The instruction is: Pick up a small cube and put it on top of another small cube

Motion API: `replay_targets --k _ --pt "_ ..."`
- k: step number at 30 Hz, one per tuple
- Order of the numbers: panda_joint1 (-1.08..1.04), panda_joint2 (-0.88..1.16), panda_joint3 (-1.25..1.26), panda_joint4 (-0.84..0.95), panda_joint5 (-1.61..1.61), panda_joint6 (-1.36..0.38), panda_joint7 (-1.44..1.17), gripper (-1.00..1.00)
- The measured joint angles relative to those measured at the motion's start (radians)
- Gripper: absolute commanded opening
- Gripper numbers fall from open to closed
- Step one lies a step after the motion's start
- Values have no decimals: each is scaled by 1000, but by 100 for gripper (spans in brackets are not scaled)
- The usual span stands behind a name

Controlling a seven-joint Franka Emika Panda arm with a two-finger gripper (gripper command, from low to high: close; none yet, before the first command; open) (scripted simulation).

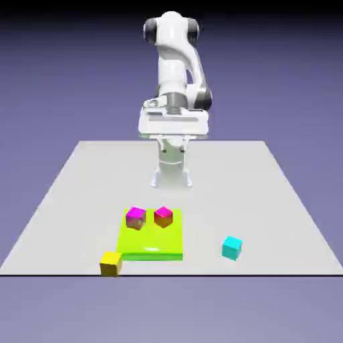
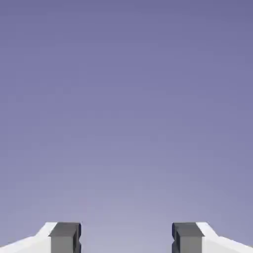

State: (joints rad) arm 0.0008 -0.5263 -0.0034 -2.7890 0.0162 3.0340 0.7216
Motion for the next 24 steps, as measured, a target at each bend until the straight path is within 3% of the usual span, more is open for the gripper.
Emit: replay_targets --k 24 --pt "-223 870 -69 417 323 -61 -386 0"
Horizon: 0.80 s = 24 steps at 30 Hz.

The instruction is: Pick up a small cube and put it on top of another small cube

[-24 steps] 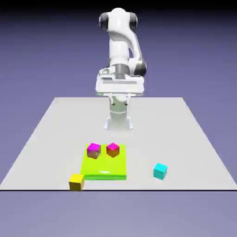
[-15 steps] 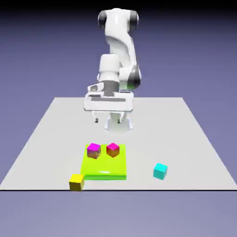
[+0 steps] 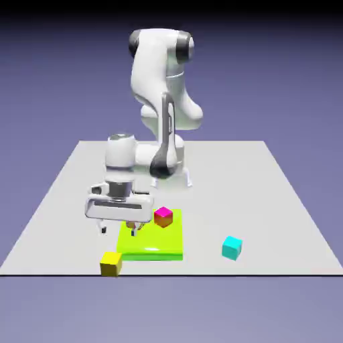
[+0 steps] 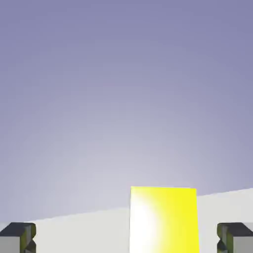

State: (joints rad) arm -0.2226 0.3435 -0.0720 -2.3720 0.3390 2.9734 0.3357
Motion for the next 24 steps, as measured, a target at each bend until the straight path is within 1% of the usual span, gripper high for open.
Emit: replay_targets --k 2,7,8,10,16,24 --pt "-8 33 -3 16 12 -2 -14 0" --pt "-78 214 79 101 45 99 -54 0" --pt "-87 238 90 112 49 113 -59 -100" --pt "-87 238 90 112 48 113 -59 -100" --pt "1 25 6 9 -1 -3 1 -100" --pt "232 -146 204 -143 -285 -16 349 -100"
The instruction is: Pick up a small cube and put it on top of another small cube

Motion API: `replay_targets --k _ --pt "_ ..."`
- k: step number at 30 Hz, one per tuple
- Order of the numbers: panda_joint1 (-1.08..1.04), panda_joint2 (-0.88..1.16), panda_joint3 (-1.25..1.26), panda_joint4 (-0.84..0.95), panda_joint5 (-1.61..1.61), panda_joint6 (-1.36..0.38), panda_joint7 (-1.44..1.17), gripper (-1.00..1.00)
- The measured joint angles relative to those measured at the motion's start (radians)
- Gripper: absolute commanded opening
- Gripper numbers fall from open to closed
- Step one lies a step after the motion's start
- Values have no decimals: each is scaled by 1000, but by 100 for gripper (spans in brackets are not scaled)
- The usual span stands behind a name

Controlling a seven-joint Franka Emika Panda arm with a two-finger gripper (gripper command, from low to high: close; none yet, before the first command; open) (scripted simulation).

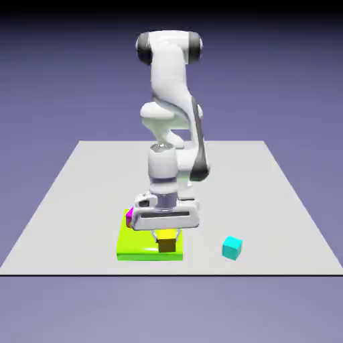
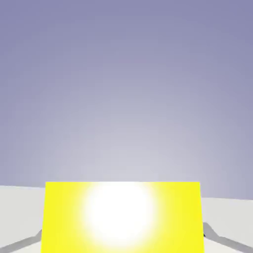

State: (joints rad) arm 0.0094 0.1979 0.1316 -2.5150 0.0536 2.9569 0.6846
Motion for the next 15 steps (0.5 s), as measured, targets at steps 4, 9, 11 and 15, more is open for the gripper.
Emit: replay_targets --k 4,9,11,15 --pt "116 -85 99 -76 -142 -7 174 -100" --pt "216 5 27 -58 -248 68 272 -100" --pt "267 78 -34 -36 -298 119 313 -100" --pt "301 126 -75 -21 -331 153 339 100"
